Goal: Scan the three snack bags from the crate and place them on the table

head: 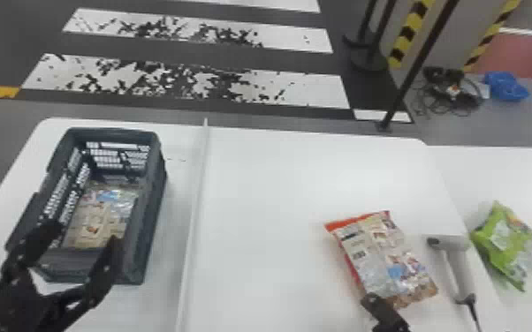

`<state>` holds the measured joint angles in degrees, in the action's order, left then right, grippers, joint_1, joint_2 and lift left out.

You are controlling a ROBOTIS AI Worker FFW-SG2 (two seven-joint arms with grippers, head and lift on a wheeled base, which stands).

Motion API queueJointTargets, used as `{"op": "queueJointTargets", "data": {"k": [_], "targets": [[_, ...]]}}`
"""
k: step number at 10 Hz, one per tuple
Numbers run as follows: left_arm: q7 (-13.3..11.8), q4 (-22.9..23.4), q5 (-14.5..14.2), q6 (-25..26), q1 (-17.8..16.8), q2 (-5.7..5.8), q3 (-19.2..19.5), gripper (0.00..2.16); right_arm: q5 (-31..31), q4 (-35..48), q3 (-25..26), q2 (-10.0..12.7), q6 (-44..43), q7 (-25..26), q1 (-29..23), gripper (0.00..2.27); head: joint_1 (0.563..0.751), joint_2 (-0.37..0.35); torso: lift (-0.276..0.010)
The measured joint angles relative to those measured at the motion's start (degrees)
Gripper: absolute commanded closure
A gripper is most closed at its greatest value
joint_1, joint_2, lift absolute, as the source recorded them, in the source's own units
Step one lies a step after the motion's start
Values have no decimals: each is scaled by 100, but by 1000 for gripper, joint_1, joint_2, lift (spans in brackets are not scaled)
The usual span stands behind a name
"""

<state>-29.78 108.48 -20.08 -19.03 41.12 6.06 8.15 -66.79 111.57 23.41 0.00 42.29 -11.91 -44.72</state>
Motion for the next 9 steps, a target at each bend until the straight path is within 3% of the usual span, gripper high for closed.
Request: {"op": "queueJointTargets", "data": {"k": [2,4,5,6,8,9], "targets": [[0,0,12,-40,19,-6,-14,63,-4,463,108,0,1475,-134,-18,49,695,90,-37],[6,39,13,-101,61,11,-7,63,923,613,395,0,2508,-1026,645,87,695,113,-37],[39,51,13,-117,70,14,-3,63,1724,611,432,0,2216,-1567,961,130,695,91,-37],[145,64,15,-117,77,12,-11,63,2547,596,382,-11,1285,-1861,1134,144,695,26,-37],[339,84,138,-77,80,14,-64,63,3909,343,153,-88,-1300,-1905,1264,221,695,-110,-37],[374,90,187,-71,80,17,-85,63,4396,35,121,-119,-2154,-1888,1429,812,695,-134,-37]]}}
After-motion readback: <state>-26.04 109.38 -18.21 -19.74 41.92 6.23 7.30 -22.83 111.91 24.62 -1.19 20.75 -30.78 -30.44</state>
